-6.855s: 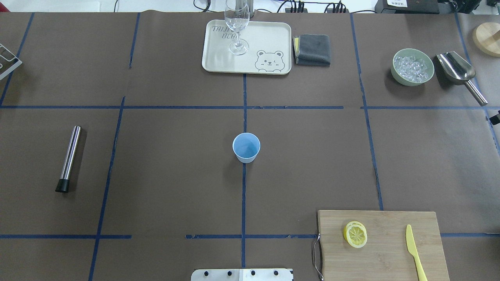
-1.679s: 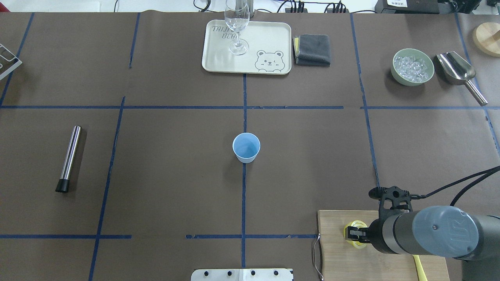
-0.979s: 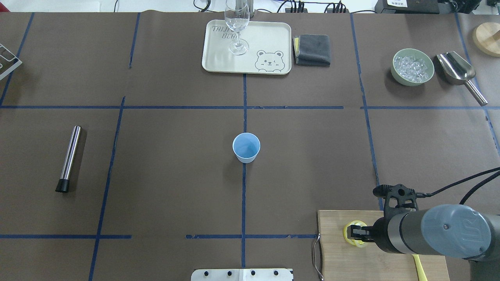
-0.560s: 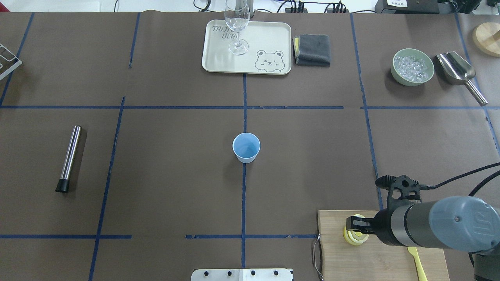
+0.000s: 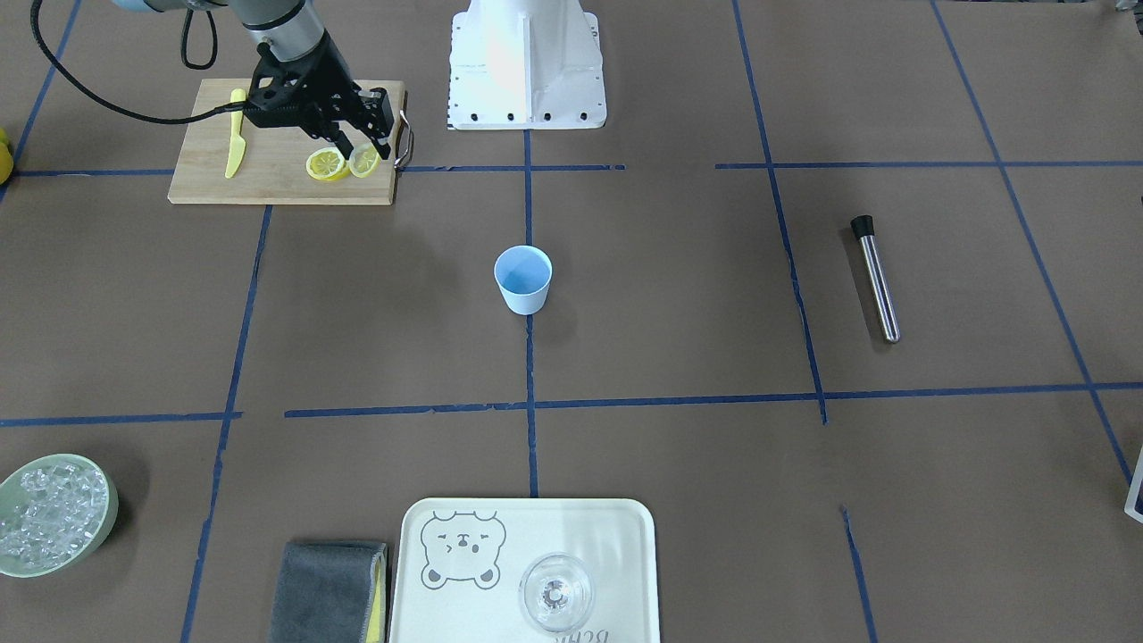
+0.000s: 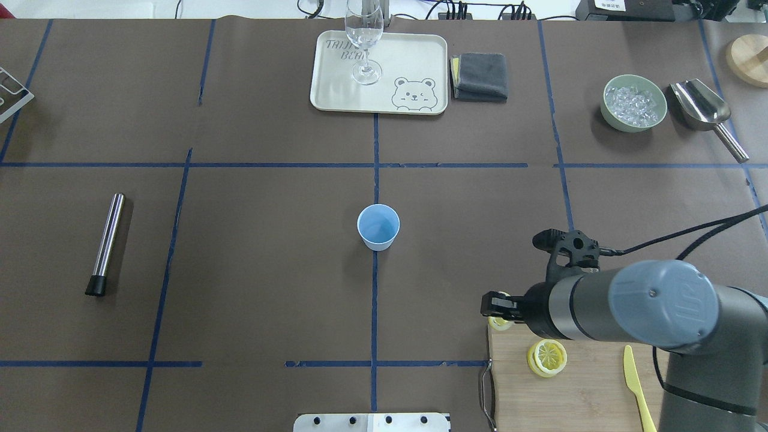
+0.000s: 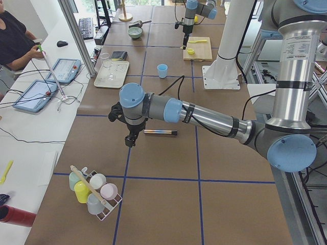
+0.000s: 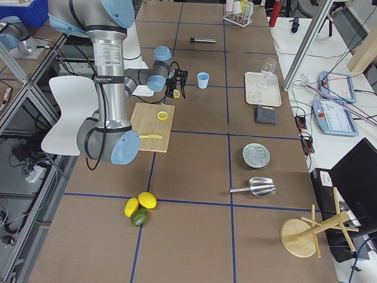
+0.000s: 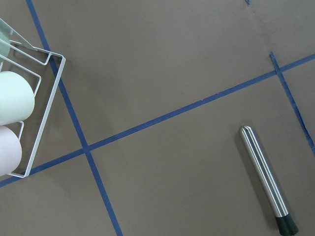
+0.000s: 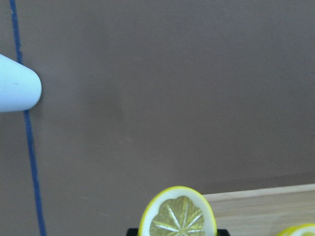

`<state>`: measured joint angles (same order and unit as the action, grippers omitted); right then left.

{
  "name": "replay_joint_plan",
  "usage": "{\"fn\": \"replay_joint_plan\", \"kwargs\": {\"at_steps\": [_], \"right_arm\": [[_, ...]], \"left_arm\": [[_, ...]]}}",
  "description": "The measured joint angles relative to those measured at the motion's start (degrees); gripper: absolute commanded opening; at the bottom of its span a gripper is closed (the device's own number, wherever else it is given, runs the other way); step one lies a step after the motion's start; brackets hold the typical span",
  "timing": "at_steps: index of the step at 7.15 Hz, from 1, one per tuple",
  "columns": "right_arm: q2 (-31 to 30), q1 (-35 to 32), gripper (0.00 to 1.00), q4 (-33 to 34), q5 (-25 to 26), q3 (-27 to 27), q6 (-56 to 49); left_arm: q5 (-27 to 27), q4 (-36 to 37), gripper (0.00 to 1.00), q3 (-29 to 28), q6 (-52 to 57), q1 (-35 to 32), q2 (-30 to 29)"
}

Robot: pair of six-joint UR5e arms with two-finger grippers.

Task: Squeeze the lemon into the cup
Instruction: 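Carry the lemon slice with the right gripper over the blue cup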

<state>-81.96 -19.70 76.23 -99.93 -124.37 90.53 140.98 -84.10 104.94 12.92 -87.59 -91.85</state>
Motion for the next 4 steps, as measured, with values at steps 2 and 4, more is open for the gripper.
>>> {"fn": "replay_joint_plan", "kwargs": {"at_steps": [2, 4], "right_arm": [[13.2, -3.2, 0.61, 5.7, 0.1, 8.0, 0.0], [22.2, -4.9, 0.61, 6.9, 0.1, 15.3, 0.4]], "left_arm": [[0.0, 0.0, 1.00, 0.0, 0.0, 0.0, 0.0], [0.0, 0.0, 1.00, 0.0, 0.0, 0.0, 0.0]]}}
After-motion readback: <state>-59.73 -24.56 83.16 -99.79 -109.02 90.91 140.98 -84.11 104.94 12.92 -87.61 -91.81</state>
